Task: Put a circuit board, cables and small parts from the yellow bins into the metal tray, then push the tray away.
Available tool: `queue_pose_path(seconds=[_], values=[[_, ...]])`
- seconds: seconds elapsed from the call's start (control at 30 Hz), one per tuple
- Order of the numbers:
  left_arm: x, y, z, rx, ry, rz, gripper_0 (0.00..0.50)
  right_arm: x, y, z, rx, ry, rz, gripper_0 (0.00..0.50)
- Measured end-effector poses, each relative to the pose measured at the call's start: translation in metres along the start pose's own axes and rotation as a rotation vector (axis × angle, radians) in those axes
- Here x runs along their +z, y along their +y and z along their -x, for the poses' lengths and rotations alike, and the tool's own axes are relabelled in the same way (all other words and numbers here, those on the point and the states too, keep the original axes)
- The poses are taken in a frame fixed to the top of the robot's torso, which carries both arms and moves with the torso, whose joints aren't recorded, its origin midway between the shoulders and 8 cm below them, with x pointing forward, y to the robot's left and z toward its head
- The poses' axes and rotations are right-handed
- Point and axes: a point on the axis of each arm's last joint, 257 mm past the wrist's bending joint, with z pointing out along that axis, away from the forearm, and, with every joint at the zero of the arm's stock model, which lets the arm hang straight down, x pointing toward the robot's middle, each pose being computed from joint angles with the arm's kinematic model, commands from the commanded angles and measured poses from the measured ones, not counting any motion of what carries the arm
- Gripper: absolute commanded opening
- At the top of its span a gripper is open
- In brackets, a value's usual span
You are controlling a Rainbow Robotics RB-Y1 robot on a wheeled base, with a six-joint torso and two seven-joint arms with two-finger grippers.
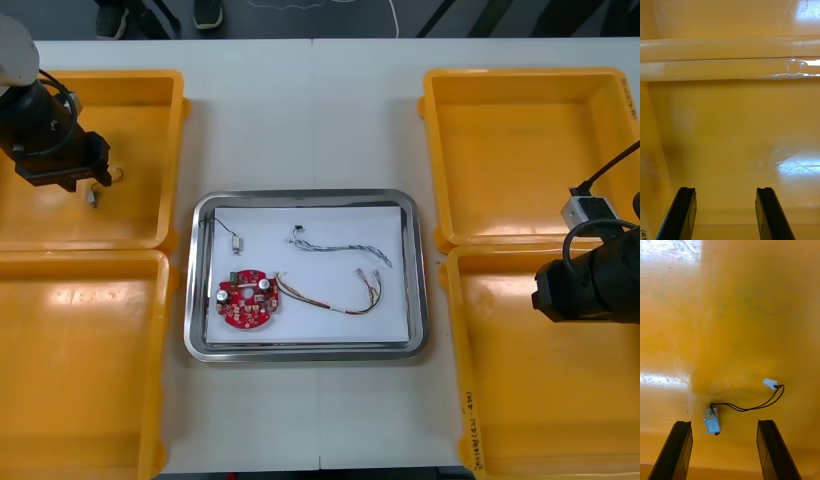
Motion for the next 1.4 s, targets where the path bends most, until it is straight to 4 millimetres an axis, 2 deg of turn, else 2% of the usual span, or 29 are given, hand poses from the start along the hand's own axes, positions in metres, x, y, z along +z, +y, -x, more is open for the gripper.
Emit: queue_pose_path(seconds=[0.27, 0.67, 0.93, 1.0, 1.03, 1.07, 1.1, 1.4], values=[[0.004, 0.006, -0.001, -0.022, -0.005, -0.001, 0.5, 0.0, 0.0, 0.0, 0.0, 0.001, 0.0, 0.461], [0.026, 0.015, -0.009, -0.039, -0.023, -0.008, 0.5, 0.0, 0.0, -0.001, 0.001, 0.002, 0.0, 0.459], [0.027, 0.014, -0.004, -0.036, -0.043, -0.013, 0.5, 0.0, 0.0, -0.001, 0.001, 0.002, 0.0, 0.46], [0.026, 0.013, -0.003, -0.035, -0.047, -0.013, 0.348, 0.0, 0.0, -0.001, 0.001, 0.002, 0.0, 0.459], [0.026, 0.013, -0.003, -0.034, -0.048, -0.014, 0.147, 0.0, 0.0, -0.001, 0.001, 0.002, 0.0, 0.46], [0.026, 0.013, -0.003, -0.034, -0.049, -0.014, 0.044, 0.0, 0.0, -0.001, 0.001, 0.002, 0.0, 0.462], [0.026, 0.013, -0.003, -0.034, -0.049, -0.013, 0.006, 0.0, 0.0, -0.001, 0.001, 0.002, 0.0, 0.461], [0.026, 0.015, -0.003, -0.033, -0.05, -0.007, 0.0, 0.0, 0.0, -0.001, 0.001, 0.002, 0.001, 0.46]])
